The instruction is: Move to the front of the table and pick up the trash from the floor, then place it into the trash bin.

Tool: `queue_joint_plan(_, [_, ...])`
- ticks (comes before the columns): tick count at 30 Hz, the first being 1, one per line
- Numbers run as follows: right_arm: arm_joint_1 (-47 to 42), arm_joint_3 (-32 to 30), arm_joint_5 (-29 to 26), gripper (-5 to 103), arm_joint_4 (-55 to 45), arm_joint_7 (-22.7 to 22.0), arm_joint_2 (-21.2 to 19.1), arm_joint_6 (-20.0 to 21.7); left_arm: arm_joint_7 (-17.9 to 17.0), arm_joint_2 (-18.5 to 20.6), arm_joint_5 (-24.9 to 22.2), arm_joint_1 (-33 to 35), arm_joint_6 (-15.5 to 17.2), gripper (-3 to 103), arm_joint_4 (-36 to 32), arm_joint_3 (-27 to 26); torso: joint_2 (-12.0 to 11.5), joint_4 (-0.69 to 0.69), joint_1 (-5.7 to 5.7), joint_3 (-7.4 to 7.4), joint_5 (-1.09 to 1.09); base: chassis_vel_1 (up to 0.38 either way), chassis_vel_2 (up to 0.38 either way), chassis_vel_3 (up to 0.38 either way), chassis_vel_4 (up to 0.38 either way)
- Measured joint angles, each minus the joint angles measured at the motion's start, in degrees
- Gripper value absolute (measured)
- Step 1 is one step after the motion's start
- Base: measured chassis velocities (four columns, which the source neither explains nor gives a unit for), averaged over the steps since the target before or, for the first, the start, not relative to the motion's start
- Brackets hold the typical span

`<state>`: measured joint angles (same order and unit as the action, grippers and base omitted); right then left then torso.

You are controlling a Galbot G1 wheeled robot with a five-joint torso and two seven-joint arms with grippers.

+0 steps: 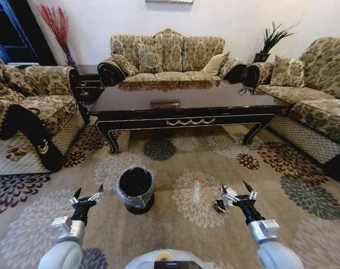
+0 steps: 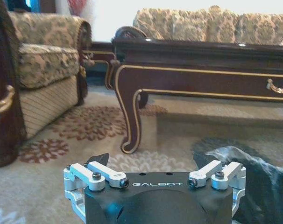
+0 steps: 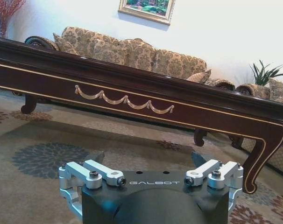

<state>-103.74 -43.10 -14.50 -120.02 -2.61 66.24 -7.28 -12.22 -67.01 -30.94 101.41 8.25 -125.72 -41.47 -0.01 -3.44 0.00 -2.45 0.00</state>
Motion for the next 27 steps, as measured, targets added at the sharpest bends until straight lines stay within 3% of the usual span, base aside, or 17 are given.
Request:
queue_joint_plan(1, [0.0, 0.0, 0.0, 100, 0.0, 0.0, 0.0, 0.0, 0.0, 0.0, 0.0, 0.0, 0.0, 100, 0.0, 0.0, 0.0, 0.0, 0.0, 0.0, 0.0, 0.0, 0.0, 0.0, 0.0])
queue_joint_plan(3, [-0.03, 0.06, 0.29, 100, 0.34, -0.02, 0.23, -0.28, -1.08, 1.21, -2.32, -2.58, 3.07, 100, -0.72, 0.88, 0.01, 0.0, 0.0, 0.01, 0.0, 0.0, 0.0, 0.0, 0.0])
queue_joint_plan(5, [-0.14, 0.08, 0.66, 100, 0.58, -0.06, 0.55, -0.38, -3.08, 2.73, -8.21, -6.2, 7.54, 100, -2.25, 1.8, 0.01, -0.02, 0.0, 0.01, 0.0, 0.0, 0.0, 0.0, 0.0])
queue_joint_plan(6, [-0.14, 0.08, 0.66, 100, 0.58, -0.06, 0.55, -0.38, -3.08, 2.73, -8.21, -6.2, 7.54, 100, -2.25, 1.8, 0.01, -0.02, 0.0, 0.01, 0.0, 0.0, 0.0, 0.0, 0.0])
queue_joint_plan(7, [-0.23, 0.11, 0.77, 100, 0.59, -0.07, 0.68, -0.39, -4.27, 3.42, -11.11, -7.78, 9.83, 100, -2.84, 2.17, 0.01, -0.02, 0.0, 0.01, 0.0, 0.0, 0.0, 0.0, 0.0])
queue_joint_plan(10, [0.01, 0.9, 1.11, 100, 0.72, -0.12, 0.55, -0.4, -10.37, 6.54, -20.58, -13.07, 22.57, 100, -4.17, 3.55, 0.01, -0.06, 0.0, 0.0, -0.01, 0.0, 0.0, 0.0, 0.0])
queue_joint_plan(11, [0.01, 0.9, 1.11, 100, 0.72, -0.12, 0.55, -0.4, -10.37, 6.54, -20.58, -13.07, 22.57, 100, -4.17, 3.55, 0.01, -0.06, 0.0, 0.0, -0.01, 0.0, 0.0, 0.0, 0.0])
queue_joint_plan(13, [1.29, 2.23, 1.1, 100, 1.33, -0.21, -0.9, -0.22, -13.2, 8.03, -22.61, -13.57, 28.13, 100, -4.19, 3.29, 0.01, 0.0, 0.0, 0.0, 0.0, 0.0, 0.0, 0.0, 0.0])
queue_joint_plan(14, [1.52, 2.5, 1.09, 100, 1.58, -0.21, -1.23, -0.2, -13.78, 8.55, -22.64, -13.6, 29.27, 100, -3.9, 3.16, 0.0, 0.04, 0.0, 0.0, 0.0, 0.0, 0.0, 0.0, 0.0])
queue_joint_plan(20, [2.02, 3.42, 1.11, 100, 3.26, -0.09, -1.88, -0.36, -14.07, 10.55, -22.15, -14.58, 32.06, 100, -0.56, 3.0, 0.01, -0.01, 0.0, 0.0, 0.01, 0.0, 0.0, 0.0, 0.0])
queue_joint_plan(24, [2.3, 3.96, 1.1, 100, 3.51, 0.0, -1.96, -0.4, -12.93, 10.89, -21.83, -17.36, 31.47, 100, 3.0, 5.26, 0.01, 0.0, 0.0, 0.0, 0.0, 0.0, 0.0, 0.0, 0.0])
queue_joint_plan(27, [2.22, 4.06, 1.09, 100, 3.23, 0.02, -2.01, -0.4, -11.71, 11.02, -21.82, -21.64, 29.88, 100, 6.67, 10.03, 0.01, -0.01, 0.0, 0.0, 0.0, 0.0, 0.0, 0.0, 0.0])
